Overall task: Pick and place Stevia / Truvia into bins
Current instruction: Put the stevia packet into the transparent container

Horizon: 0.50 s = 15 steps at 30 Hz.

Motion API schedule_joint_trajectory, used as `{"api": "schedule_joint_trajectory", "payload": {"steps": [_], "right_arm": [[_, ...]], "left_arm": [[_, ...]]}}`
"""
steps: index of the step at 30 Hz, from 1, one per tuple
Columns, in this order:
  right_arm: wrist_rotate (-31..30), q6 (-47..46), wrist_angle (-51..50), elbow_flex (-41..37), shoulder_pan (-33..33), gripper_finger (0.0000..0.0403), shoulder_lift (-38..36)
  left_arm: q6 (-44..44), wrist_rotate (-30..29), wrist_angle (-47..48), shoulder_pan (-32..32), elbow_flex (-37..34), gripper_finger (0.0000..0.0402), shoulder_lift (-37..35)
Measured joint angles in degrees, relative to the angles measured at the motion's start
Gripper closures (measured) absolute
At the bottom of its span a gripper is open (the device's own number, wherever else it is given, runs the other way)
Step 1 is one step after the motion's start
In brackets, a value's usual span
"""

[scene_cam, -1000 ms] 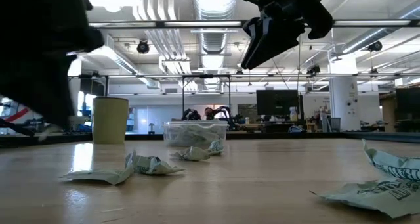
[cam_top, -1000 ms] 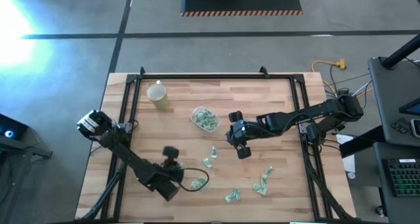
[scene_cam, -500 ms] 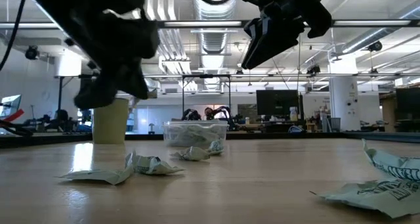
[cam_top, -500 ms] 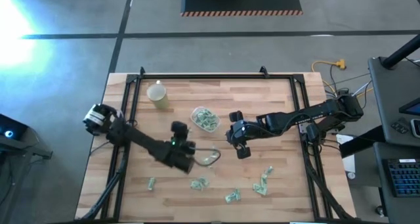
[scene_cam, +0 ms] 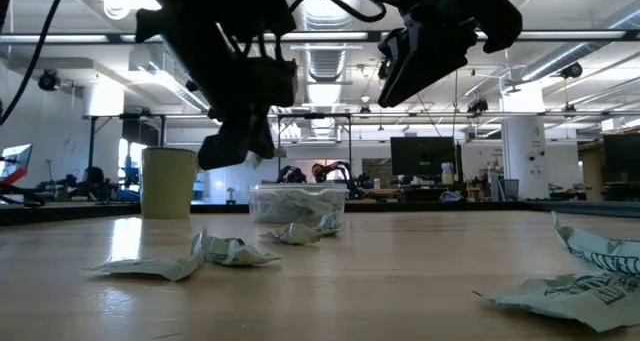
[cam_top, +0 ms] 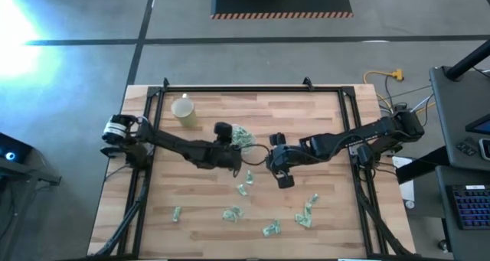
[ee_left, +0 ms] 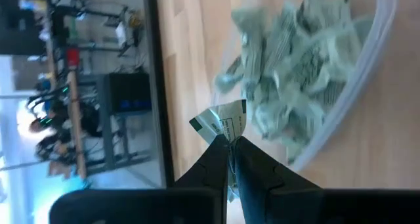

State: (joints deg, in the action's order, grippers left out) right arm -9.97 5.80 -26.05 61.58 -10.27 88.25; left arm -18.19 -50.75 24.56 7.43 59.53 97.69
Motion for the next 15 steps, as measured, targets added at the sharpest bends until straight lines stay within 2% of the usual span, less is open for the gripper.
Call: {"api": "schedule_joint_trajectory", "payload": {"steps": [5,12,15], "right_arm": [[0.00,-2.20,-0.39,0.00,-1.02,0.0324,0.00],[0.00,-2.47,-0.58,0.00,-2.18,0.0324,0.00],[0.00,-2.47,-0.58,0.00,-2.26,0.0323,0.02]], "left_arm": [[-6.19,5.45,-6.12,-3.01,-0.02,0.0398,0.00],[-7.68,6.19,-7.33,-6.63,-0.57,0.0398,0.00],[-7.68,8.23,-7.50,-8.20,-1.15,0.0394,0.00]]}}
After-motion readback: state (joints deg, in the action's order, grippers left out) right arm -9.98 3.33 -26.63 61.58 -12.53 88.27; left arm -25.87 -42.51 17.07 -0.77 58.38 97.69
